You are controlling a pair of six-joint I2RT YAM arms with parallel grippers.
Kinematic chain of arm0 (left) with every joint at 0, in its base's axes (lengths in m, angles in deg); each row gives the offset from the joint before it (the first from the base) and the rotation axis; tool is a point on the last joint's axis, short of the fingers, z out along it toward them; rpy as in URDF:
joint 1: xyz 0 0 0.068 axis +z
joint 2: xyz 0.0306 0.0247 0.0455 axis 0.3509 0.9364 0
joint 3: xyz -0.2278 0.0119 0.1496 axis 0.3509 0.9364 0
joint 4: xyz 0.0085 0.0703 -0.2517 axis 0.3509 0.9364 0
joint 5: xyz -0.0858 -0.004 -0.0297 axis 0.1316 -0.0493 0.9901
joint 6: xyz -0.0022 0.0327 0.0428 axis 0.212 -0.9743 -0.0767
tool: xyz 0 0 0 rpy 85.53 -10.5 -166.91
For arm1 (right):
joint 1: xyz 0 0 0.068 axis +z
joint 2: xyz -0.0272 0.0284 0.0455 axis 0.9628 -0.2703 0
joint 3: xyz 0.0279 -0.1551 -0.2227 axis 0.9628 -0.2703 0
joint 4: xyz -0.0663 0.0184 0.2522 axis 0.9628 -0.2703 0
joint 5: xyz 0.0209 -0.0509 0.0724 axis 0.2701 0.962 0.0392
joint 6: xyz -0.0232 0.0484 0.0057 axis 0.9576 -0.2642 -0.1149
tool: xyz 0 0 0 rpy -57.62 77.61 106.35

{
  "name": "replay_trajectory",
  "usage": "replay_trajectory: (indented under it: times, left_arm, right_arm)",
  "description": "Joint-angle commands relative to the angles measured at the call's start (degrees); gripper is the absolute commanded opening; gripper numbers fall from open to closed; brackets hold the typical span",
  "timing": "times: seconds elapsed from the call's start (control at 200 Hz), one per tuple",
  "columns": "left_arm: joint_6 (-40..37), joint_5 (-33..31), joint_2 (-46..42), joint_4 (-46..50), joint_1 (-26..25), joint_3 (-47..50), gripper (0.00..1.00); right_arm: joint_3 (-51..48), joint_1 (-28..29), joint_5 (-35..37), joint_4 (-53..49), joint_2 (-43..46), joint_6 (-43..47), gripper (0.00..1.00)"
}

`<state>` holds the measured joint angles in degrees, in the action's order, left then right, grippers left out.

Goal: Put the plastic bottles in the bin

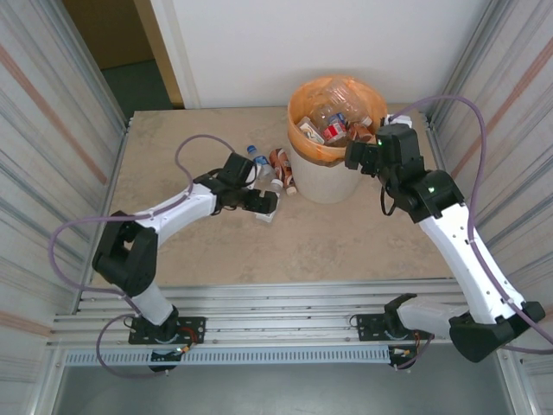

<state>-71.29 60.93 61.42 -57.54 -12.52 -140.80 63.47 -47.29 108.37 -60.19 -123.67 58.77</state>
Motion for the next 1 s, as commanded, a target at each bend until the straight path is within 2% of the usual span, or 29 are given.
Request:
replay_trajectory:
  times: [0.0,0.346,0.701,0.842,0.997]
  left_arm:
    - [-2.03,-2.50,3.02,2.05,-1.25,-3.50,0.99]
    - [-2.79,-5.38,12.23,3.09,-2.87,-8.40,0.95]
    - [-2.55,-6.19,16.97,3.16,-3.50,-8.74,0.88]
    - [-2.83,-6.37,17.83,3.24,-4.00,-8.61,0.82]
    - [-3.18,-7.25,16.62,4.34,-4.92,-7.66,0.70]
  right_arm:
    - [-1.59,0.74,5.20,-2.41,1.94,-2.84,0.98]
    - [-4.62,0.75,7.11,-2.71,5.59,-3.45,0.98]
    - [-4.71,0.75,6.59,-2.36,4.93,-3.37,0.98]
    - [-4.55,0.75,6.33,-2.08,4.56,-3.29,0.98]
    - [-4.37,0.74,6.15,-2.13,4.45,-3.36,0.98]
